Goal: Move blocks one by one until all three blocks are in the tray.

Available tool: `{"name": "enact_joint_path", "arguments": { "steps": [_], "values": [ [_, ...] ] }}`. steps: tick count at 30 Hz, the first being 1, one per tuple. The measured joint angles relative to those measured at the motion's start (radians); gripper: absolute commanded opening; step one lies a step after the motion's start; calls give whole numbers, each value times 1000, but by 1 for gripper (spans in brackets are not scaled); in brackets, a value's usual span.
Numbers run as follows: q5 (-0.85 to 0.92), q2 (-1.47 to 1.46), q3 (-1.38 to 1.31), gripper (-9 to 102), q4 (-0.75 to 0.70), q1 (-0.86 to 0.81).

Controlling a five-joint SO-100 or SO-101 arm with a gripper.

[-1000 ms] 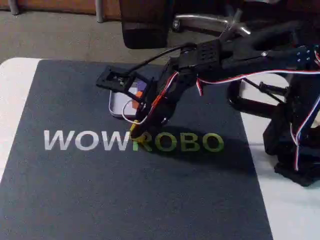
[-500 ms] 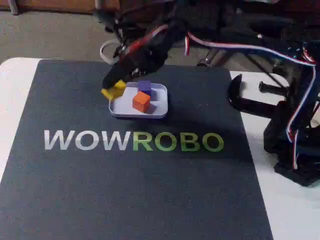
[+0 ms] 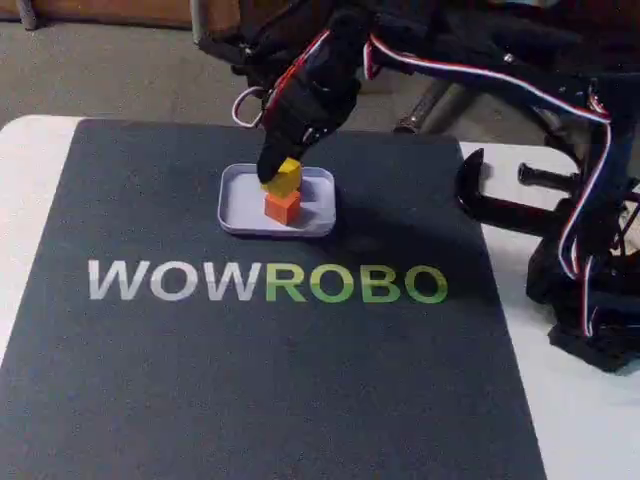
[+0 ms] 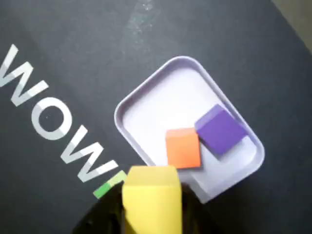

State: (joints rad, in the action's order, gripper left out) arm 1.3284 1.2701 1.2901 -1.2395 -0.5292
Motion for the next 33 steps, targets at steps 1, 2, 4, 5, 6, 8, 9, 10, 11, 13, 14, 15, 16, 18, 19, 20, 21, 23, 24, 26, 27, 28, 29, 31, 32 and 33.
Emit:
{"name": "enact_joint_path", "arguments": {
  "steps": [1, 2, 4, 5, 6, 8, 9, 10, 11, 13, 14, 15, 16, 18, 19, 20, 21, 23, 24, 26, 27, 28, 29, 31, 32, 33],
  "values": [
    [-3, -2, -3, -6, 0, 0],
    [-6, -3, -6, -6, 0, 0],
    [-20, -8, -18, -4, 0, 0],
    [-26, -14, -26, -3, 0, -2],
    [-34, -18, -34, -2, 0, -3],
    [-38, -23, -38, 0, 0, 3],
    [-38, -23, -38, 0, 0, 8],
    [-38, -23, -38, 2, 0, 14],
    [-43, -26, -40, 3, 0, 17],
    [-51, -29, -40, 5, 0, 18],
    [-54, -29, -40, 6, 0, 17],
    [-54, -29, -40, 6, 0, 15],
    [-54, -29, -43, 6, 0, 12],
    [-72, -29, -54, 6, 0, 15],
    [-87, -29, -64, 6, 0, 17],
    [-101, -32, -77, 6, 0, 20],
    [-114, -37, -89, 6, 0, 21],
    [-137, -54, -117, 8, 0, 21],
    [-149, -60, -126, 9, 0, 21],
    [-161, -63, -138, 10, 0, 20],
    [-166, -63, -144, 10, 0, 18],
    [-170, -69, -149, 10, 0, 18],
    [-173, -72, -150, 10, 0, 18],
    [-183, -74, -152, 13, -3, 18],
    [-186, -74, -155, 14, -8, 18],
    [-187, -74, -156, 15, -9, 18]
  ]
}}
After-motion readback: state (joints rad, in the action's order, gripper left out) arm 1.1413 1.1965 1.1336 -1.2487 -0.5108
